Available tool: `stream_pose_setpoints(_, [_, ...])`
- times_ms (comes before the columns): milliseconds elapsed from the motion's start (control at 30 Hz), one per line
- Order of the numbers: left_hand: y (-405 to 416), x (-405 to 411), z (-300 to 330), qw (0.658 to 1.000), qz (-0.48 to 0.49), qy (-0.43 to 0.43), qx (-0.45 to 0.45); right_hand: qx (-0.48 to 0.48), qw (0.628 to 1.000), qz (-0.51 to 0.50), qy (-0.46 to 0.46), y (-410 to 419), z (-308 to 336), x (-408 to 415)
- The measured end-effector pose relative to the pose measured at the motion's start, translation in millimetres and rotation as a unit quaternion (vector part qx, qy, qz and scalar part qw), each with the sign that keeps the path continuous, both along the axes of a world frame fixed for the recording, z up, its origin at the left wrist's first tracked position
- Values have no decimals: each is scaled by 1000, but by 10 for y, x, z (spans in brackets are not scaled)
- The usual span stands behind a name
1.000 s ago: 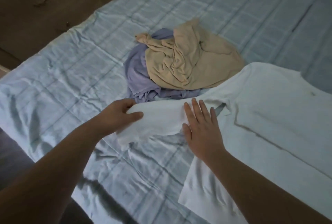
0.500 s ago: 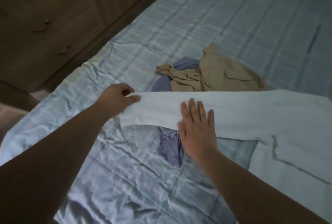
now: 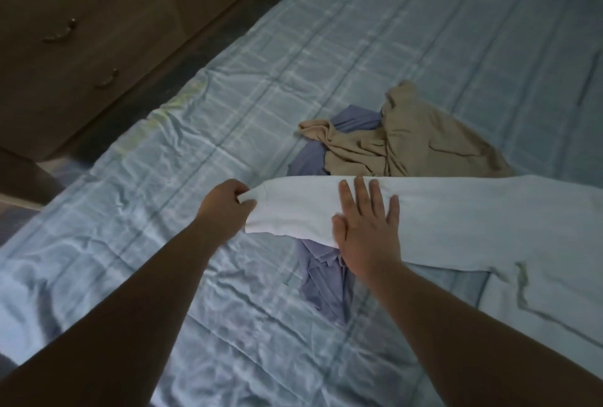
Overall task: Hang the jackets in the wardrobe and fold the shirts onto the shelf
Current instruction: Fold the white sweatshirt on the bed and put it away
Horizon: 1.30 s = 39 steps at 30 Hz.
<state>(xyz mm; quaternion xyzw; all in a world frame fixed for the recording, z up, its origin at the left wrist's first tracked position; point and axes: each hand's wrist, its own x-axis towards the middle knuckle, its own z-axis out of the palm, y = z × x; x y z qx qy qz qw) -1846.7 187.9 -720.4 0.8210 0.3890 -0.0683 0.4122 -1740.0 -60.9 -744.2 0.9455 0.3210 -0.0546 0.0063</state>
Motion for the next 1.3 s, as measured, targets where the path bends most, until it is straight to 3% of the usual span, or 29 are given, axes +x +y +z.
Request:
stream_pose_setpoints(67, [11, -16, 107, 1000, -5, -24, -2, -7, 1000, -2, 6, 12, 7, -3])
stream_pose_setpoints(167, [-36, -34, 397, 984, 31, -106, -141, 28, 1000, -13, -6, 53, 160, -39])
stream_pose_setpoints(233, [-168, -53, 628, 960, 60, -169, -217, 128, 992, 17, -9, 73, 336, -172])
stream_pose_setpoints(300, [-391, -59, 812, 941, 63, -212, -254, 268, 961, 36, 59, 79, 551, -407])
stream_pose_setpoints(400, [-858, -67, 906, 907, 65, -249, -334, 407, 869, -63, 272, 27, 833, -743])
stream_pose_setpoints(467, [-1217, -46, 906, 887, 63, -256, -379, 474, 767, -153, 404, -61, 947, -806])
stream_pose_setpoints(567, [-1764, 33, 875, 859, 49, -259, -439, 570, 633, -215, 477, -443, 1014, -637])
stream_pose_setpoints(667, [-2251, 161, 908, 827, 23, -253, -501, 595, 605, -259, 462, -1034, 1123, -429])
stream_pose_setpoints(733, [-2559, 271, 903, 859, 15, -252, -445, 576, 625, -308, 427, -1453, 1147, -308])
stream_pose_setpoints(800, [-2842, 355, 853, 914, 5, -263, -310, 572, 636, -338, 392, -1858, 1139, -186])
stream_pose_setpoints(900, [-3174, 423, 791, 954, -75, -284, -67, 604, 586, -378, 386, -2446, 1141, 36])
stream_pose_setpoints(967, [-3324, 511, 696, 939, -167, -286, 91, 633, 538, -392, 395, -2820, 1127, 182])
stream_pose_setpoints(1033, [-3472, 650, 614, 920, -241, -258, 172, 661, 485, -406, 404, -3169, 1096, 297])
stream_pose_setpoints(1167, [-3837, 963, 487, 880, -356, -170, 263, 715, 379, -434, 396, -3843, 1029, 468])
stream_pose_setpoints(1300, [-4312, 1252, 403, 867, -404, -101, 274, 747, 307, -468, 358, -4573, 1041, 663])
